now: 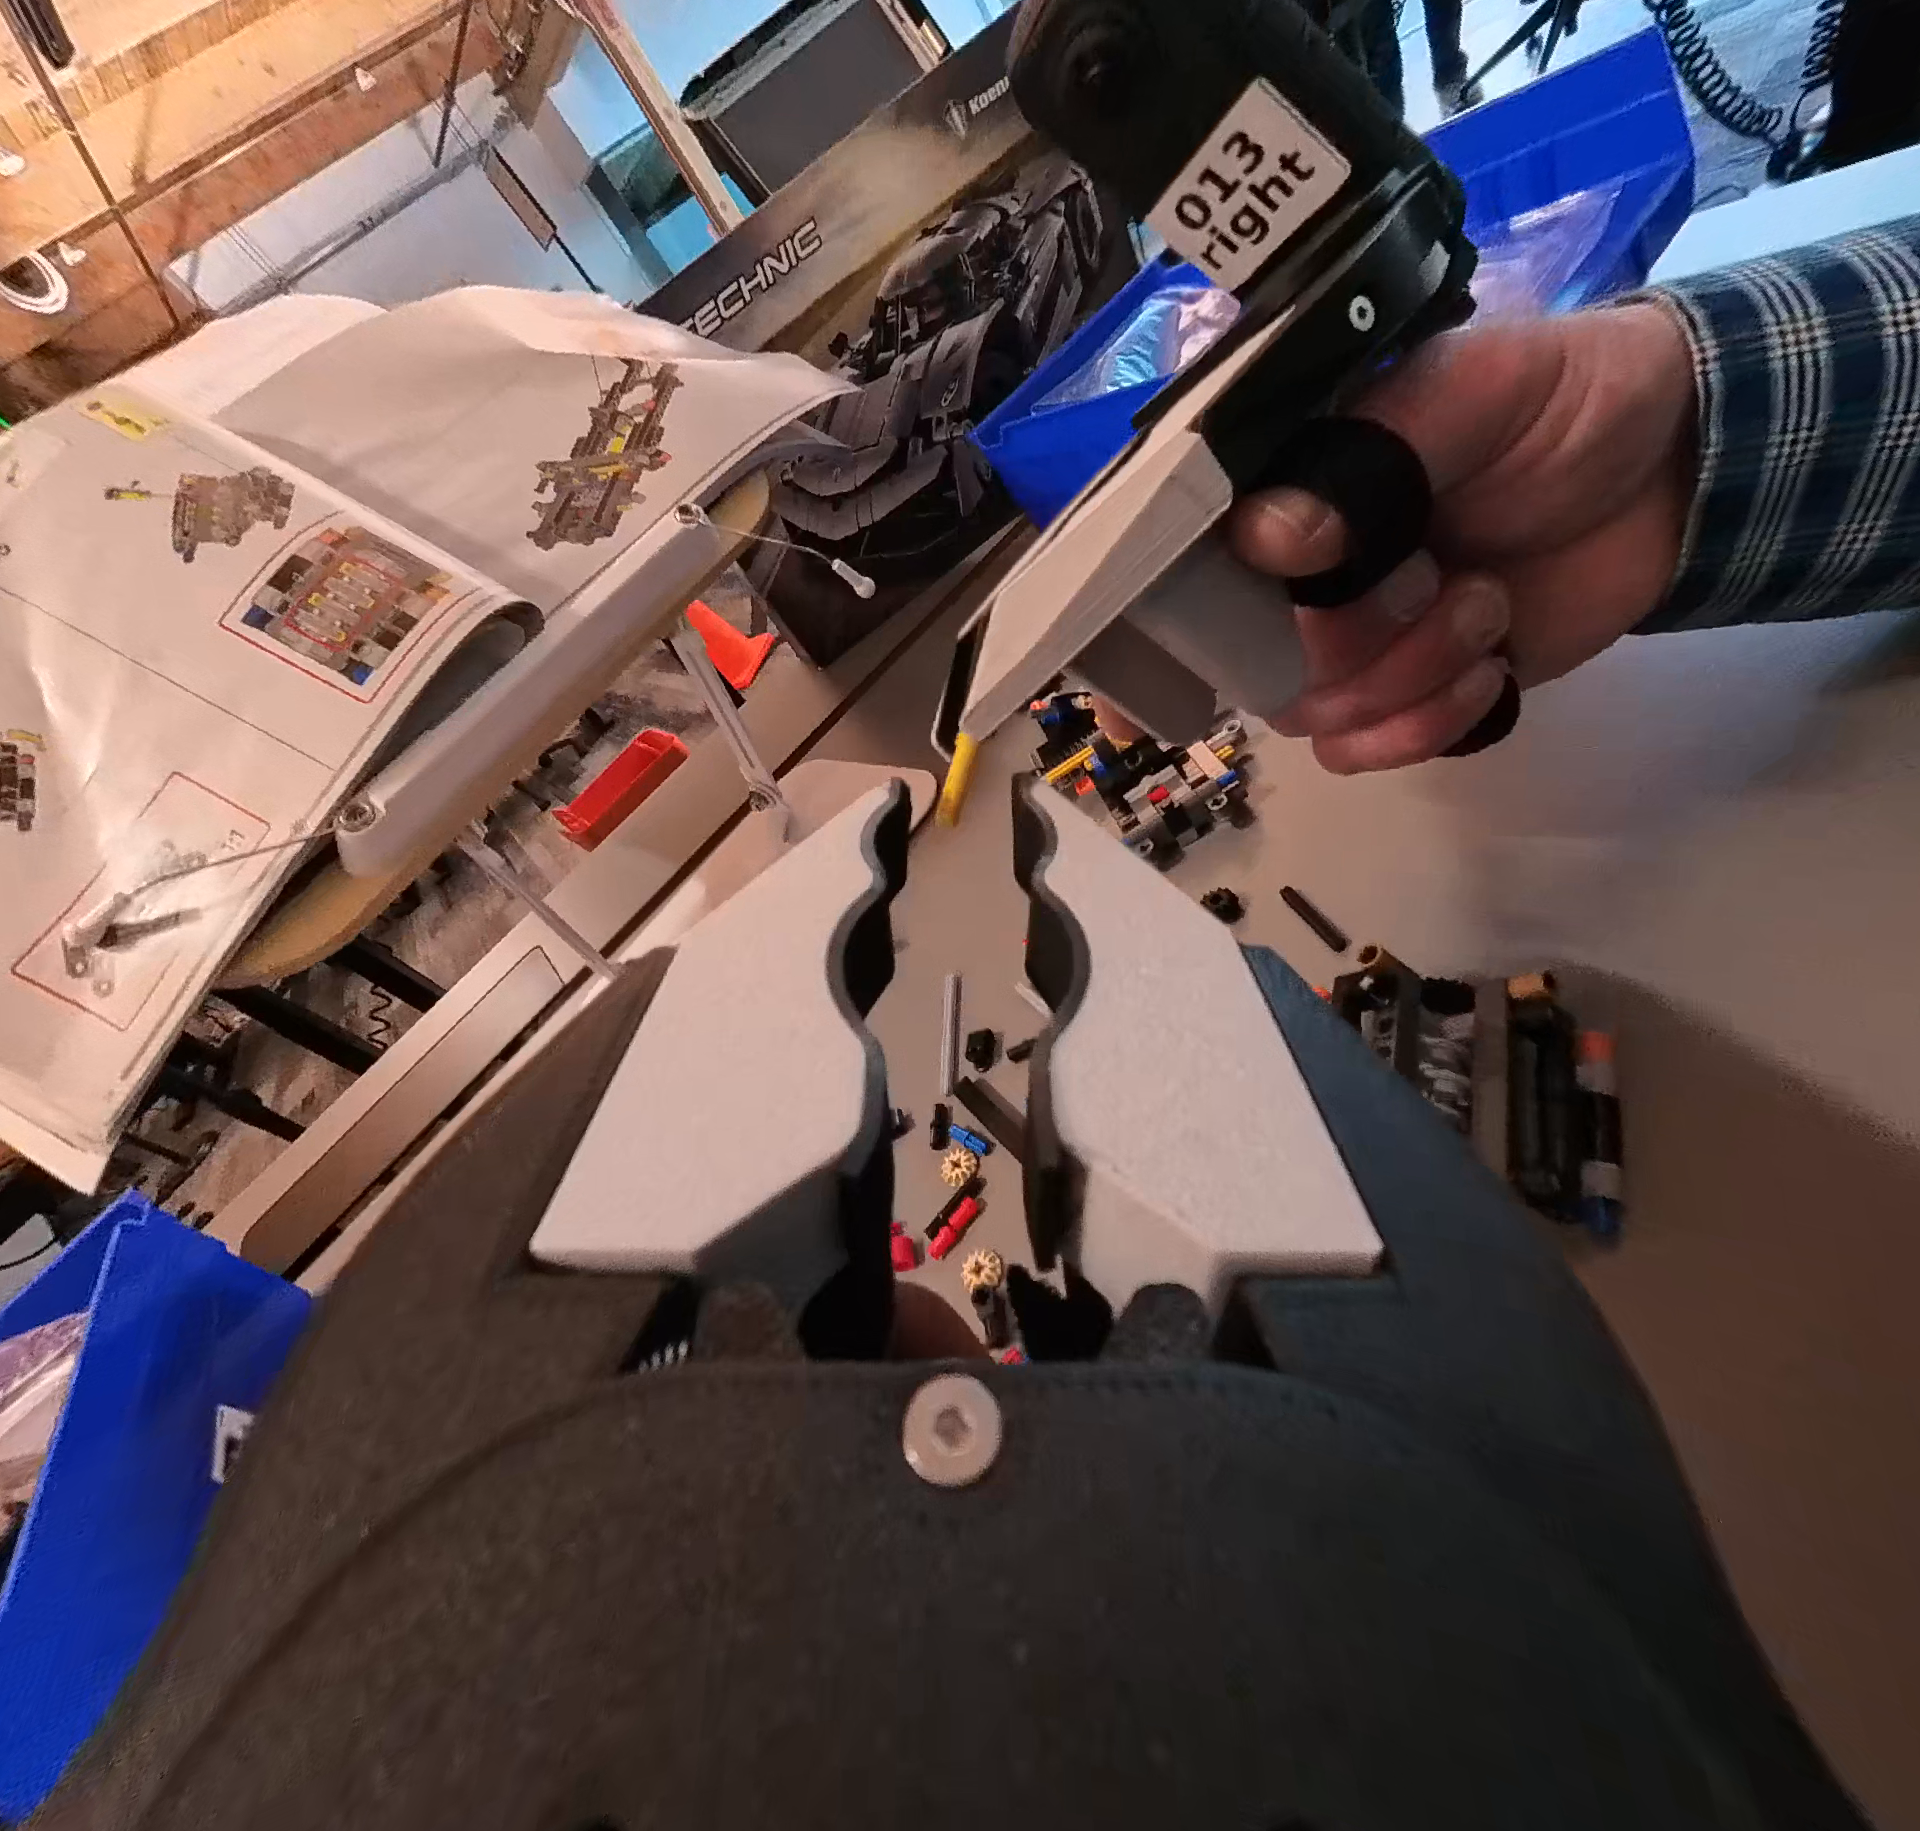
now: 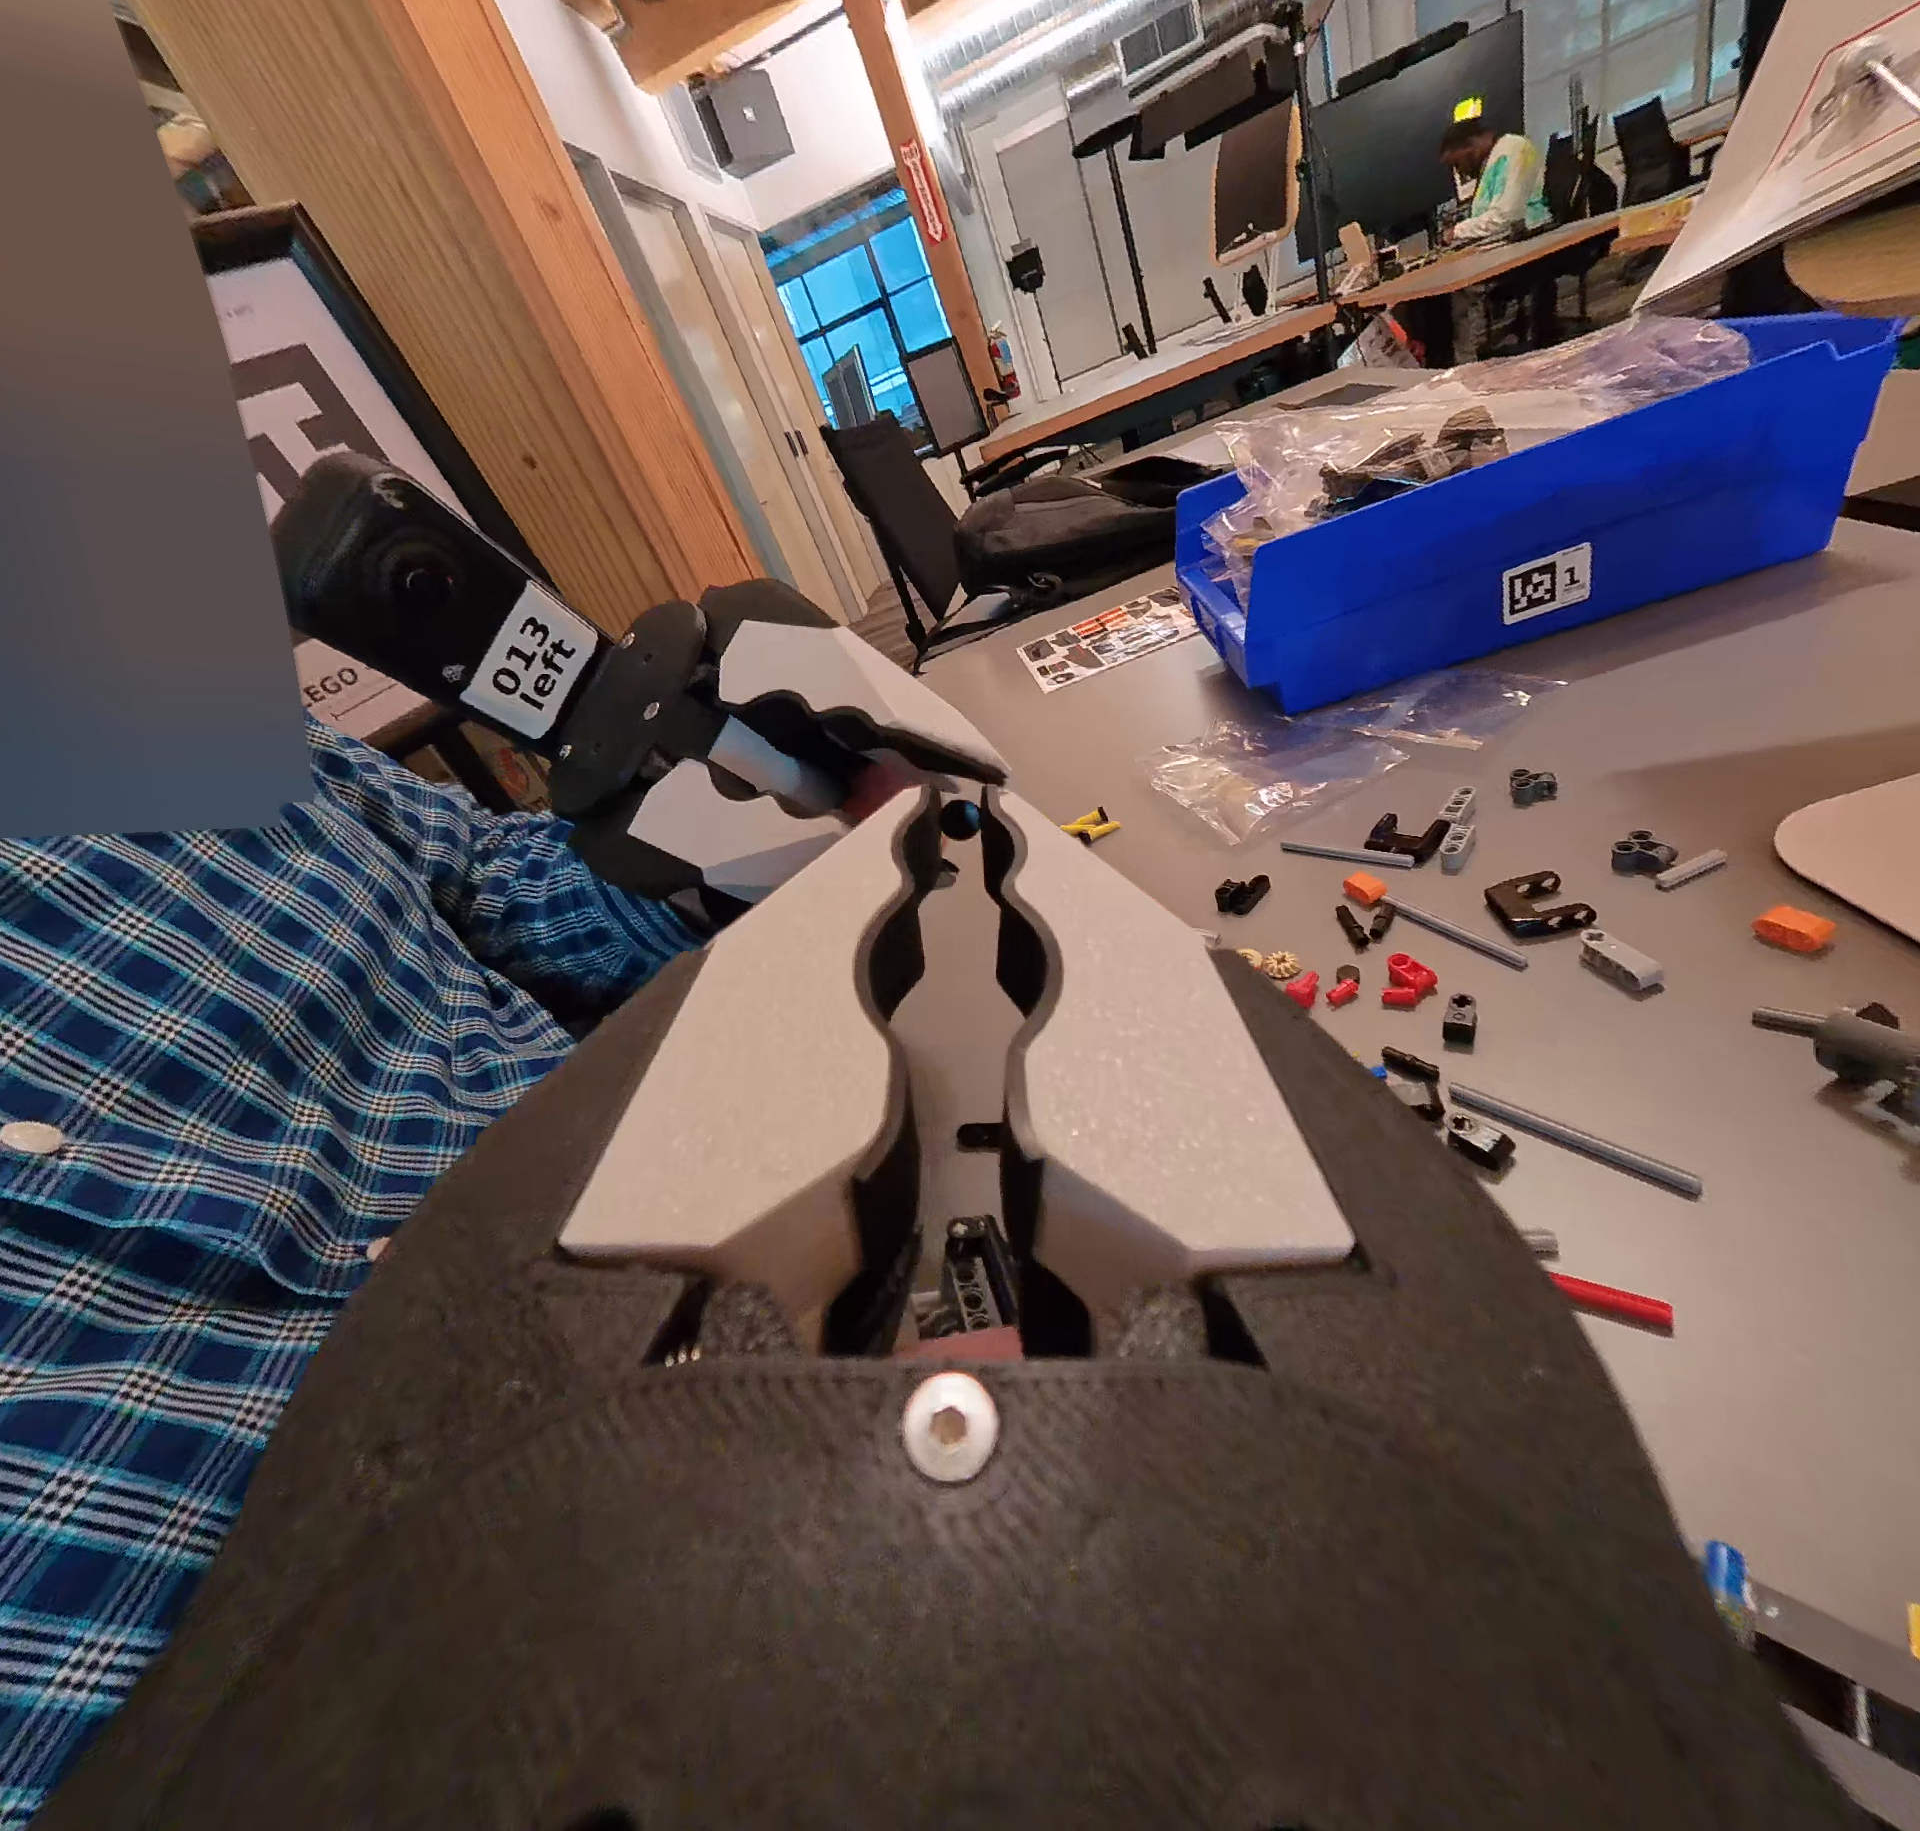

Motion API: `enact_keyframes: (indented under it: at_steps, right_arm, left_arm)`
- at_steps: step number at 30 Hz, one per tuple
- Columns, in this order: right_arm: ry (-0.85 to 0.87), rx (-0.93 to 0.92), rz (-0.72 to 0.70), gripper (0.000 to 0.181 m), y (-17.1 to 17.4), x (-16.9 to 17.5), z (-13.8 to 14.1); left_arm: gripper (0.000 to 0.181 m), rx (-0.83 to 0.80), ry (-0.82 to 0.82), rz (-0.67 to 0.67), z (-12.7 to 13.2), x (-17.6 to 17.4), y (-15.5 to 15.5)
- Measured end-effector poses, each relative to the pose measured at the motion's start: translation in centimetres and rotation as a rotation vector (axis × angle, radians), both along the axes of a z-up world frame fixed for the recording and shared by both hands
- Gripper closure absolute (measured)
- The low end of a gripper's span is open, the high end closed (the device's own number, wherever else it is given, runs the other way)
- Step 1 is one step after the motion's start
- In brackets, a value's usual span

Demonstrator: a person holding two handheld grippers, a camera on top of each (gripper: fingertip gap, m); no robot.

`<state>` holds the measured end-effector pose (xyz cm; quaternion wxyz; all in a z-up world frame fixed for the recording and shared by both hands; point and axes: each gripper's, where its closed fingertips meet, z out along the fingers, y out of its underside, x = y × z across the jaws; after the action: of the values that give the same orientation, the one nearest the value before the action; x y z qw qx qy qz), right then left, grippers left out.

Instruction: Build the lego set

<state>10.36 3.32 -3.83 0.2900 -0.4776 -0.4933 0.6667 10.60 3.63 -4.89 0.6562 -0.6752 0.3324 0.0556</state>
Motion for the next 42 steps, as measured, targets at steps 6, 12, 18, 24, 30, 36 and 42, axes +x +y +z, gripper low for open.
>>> enact_keyframes:
  at_steps: [6, 12, 18, 24, 30, 36, 42]
  right_arm:
    - [0.015, -0.033, 0.018, 0.175, 0.0, 0.1, 0.1]
    - [0.031, -0.057, 0.033, 0.175, 0.0, 0.2, 0.4]
    - [0.020, 0.014, -0.010, 0.164, 0.6, 0.6, 0.4]
    - [0.012, 0.072, -0.032, 0.175, 0.6, 0.6, 0.2]
    - [0.001, 0.093, -0.051, 0.174, 1.0, 0.5, -0.1]
    - [-0.003, 0.110, -0.050, 0.175, 0.9, 0.6, -0.3]
    - [-0.003, 0.129, -0.039, 0.177, 0.8, 0.9, -0.1]
  left_arm:
    - [0.167, 0.019, 0.019, -0.012, 0.4, 0.3, 0.2]
    - [0.178, 0.031, 0.053, -0.005, 0.2, 0.4, 0.4]
    - [0.180, 0.056, 0.116, 0.027, 0.5, 0.3, 0.5]
    - [0.179, 0.022, 0.225, 0.061, 0.1, 0.1, 0.7]
    - [0.179, -0.001, 0.279, 0.073, -0.1, 0.0, 0.8]
    - [0.179, -0.018, 0.311, 0.067, -0.2, 0.1, 0.9]
    - [0.180, -0.023, 0.263, 0.054, -0.2, 0.4, 0.8]
